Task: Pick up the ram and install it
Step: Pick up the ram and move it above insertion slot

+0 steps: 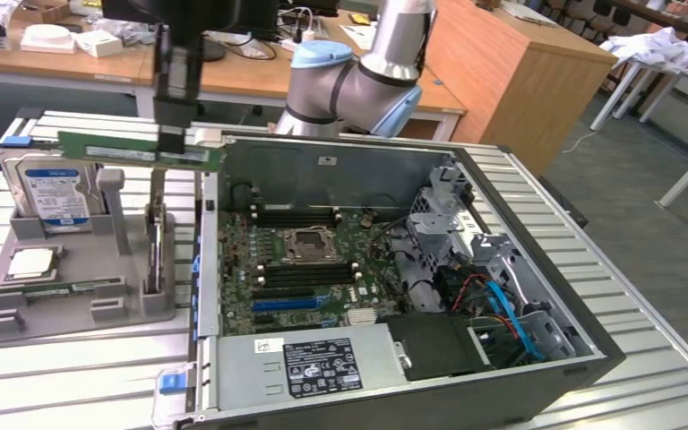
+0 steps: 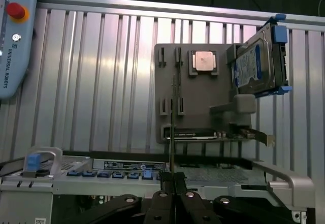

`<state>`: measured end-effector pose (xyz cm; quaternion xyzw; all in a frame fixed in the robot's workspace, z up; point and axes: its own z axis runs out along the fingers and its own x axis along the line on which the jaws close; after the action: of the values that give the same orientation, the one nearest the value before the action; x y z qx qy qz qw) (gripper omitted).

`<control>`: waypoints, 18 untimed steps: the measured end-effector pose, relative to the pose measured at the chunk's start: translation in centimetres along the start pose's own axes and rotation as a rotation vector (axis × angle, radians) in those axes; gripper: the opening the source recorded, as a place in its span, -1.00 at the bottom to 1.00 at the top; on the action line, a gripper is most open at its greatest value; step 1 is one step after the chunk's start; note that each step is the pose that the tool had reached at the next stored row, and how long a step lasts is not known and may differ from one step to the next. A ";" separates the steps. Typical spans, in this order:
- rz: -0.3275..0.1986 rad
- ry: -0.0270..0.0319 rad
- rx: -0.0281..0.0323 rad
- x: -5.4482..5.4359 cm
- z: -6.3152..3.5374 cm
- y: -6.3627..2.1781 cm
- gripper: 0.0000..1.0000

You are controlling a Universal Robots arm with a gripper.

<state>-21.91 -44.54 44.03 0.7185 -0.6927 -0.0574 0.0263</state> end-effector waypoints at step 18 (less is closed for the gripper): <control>0.000 -0.0001 -0.0004 0.3 -1.00 -8.09 -0.76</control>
<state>-13.75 -44.53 44.06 0.7184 -0.6927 -0.0575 0.0264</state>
